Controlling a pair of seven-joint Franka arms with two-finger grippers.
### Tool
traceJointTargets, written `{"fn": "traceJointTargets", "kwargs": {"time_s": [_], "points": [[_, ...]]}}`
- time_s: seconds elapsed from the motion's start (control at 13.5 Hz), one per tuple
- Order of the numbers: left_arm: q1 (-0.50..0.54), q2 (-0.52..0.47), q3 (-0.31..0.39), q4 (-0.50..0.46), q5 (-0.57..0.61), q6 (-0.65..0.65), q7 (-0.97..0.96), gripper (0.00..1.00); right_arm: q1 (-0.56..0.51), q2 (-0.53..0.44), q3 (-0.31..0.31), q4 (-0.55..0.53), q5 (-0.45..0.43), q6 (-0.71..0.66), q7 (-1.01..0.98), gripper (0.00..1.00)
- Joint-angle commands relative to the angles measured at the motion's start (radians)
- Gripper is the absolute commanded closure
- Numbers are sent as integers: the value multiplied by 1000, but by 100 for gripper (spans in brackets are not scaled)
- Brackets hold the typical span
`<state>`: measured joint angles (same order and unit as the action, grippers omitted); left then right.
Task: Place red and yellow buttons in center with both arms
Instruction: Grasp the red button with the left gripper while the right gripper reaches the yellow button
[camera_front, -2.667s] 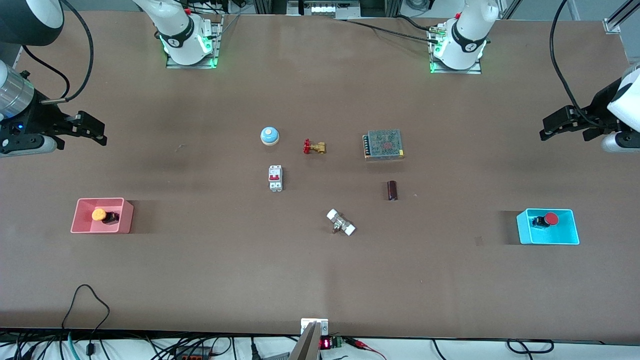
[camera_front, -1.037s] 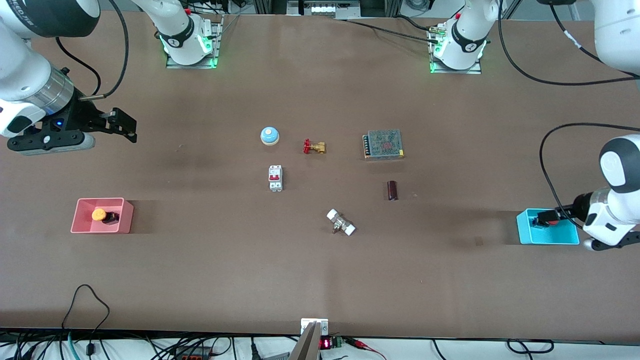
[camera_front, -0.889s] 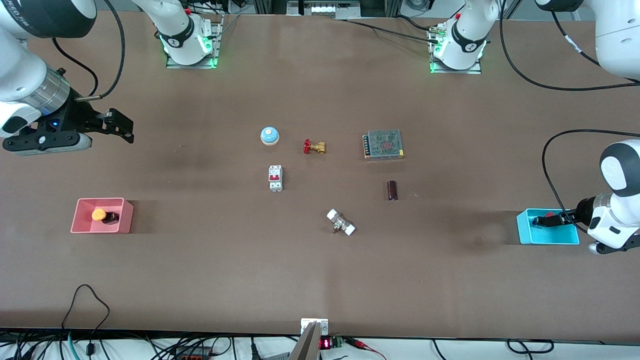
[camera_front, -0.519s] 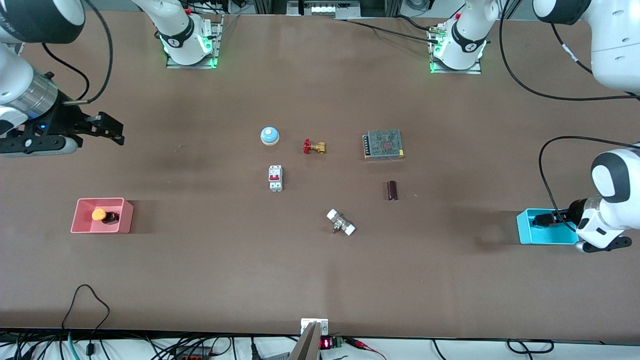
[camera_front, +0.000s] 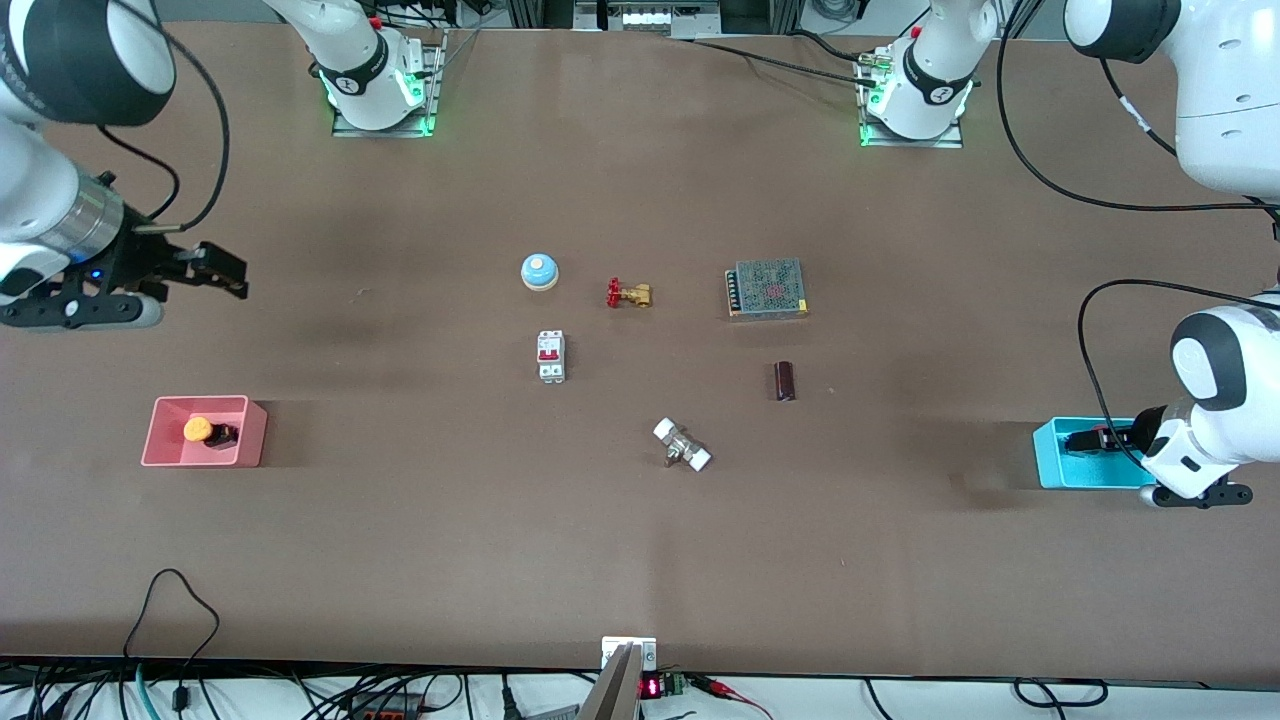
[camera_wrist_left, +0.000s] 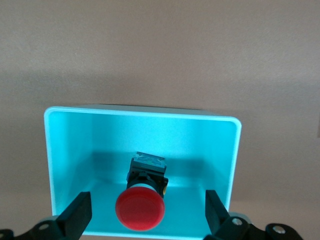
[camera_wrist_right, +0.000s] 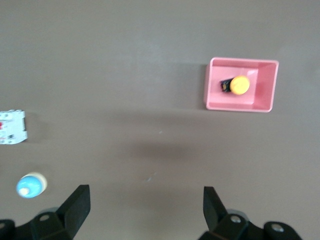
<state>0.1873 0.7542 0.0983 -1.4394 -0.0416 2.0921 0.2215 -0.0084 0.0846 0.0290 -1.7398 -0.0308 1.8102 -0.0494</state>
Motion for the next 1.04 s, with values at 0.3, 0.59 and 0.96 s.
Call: {"fn": "traceJointTargets", "kwargs": {"time_s": [0.3,0.59,0.96], "points": [[15,13,1,1,-1,25,67,0,-142,207,-4,2,-8,311,-133,0],[18,13,-2,-12,-23,23,61,0,-171,303,-4,2,-9,443,-144,0],[15,13,-2,-15,-40,0,47,0,-208,403,-4,3,-8,592,-171,0]]}}
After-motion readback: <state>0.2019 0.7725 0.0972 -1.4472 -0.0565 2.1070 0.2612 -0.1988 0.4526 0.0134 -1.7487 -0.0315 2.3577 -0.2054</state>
